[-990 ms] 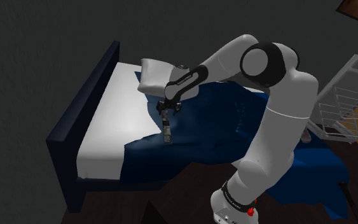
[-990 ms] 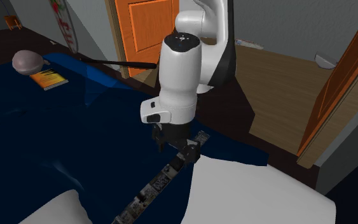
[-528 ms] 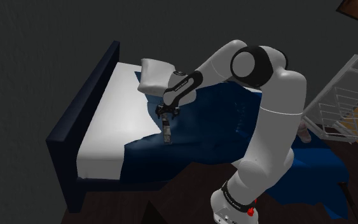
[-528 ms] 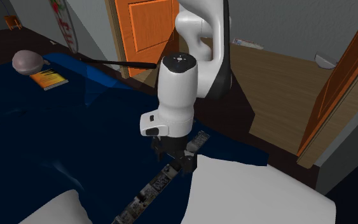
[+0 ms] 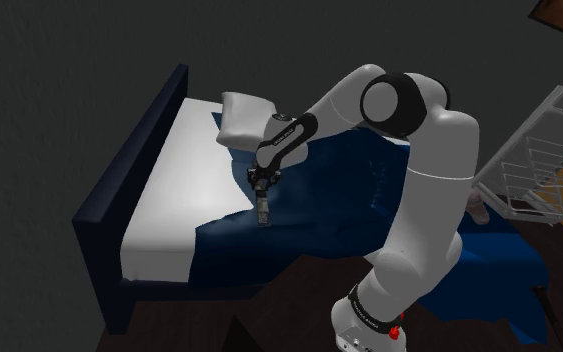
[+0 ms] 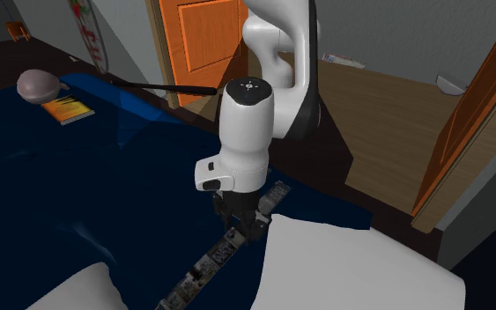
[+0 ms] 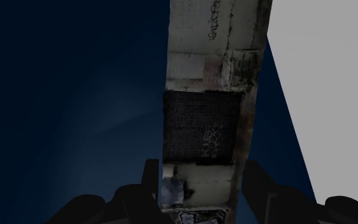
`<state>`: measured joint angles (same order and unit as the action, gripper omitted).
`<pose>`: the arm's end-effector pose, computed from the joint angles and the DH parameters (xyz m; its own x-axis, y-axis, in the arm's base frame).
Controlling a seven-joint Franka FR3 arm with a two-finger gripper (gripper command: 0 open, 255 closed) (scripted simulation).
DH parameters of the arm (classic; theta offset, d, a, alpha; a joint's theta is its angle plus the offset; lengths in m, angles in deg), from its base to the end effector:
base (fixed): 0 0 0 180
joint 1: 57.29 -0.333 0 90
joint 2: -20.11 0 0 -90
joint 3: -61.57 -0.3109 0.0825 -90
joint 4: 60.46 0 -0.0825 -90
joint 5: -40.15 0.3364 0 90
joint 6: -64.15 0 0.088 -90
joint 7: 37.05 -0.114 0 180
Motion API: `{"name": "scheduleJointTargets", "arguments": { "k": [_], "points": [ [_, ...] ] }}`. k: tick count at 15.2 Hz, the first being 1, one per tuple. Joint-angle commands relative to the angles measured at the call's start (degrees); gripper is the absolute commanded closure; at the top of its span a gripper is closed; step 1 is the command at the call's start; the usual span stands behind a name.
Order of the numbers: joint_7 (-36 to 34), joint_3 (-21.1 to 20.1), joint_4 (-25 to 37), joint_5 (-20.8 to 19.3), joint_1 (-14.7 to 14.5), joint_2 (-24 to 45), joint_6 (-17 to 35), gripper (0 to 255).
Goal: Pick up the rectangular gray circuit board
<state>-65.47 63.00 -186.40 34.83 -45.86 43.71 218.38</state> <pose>0.5258 -0.1171 0.2303 0.8011 -0.5907 0.0967 -0.5944 -0.8041 0.0125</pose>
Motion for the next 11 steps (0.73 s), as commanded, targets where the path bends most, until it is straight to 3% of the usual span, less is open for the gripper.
{"name": "scheduleJointTargets", "arguments": {
  "k": [1,11],
  "points": [
    [0.02,-0.01,-0.04,-0.03,-0.01,0.07,0.01,255],
    [0.5,-0.23,-0.22,0.33,0.12,-4.48,-4.37,255]
  ]
}}
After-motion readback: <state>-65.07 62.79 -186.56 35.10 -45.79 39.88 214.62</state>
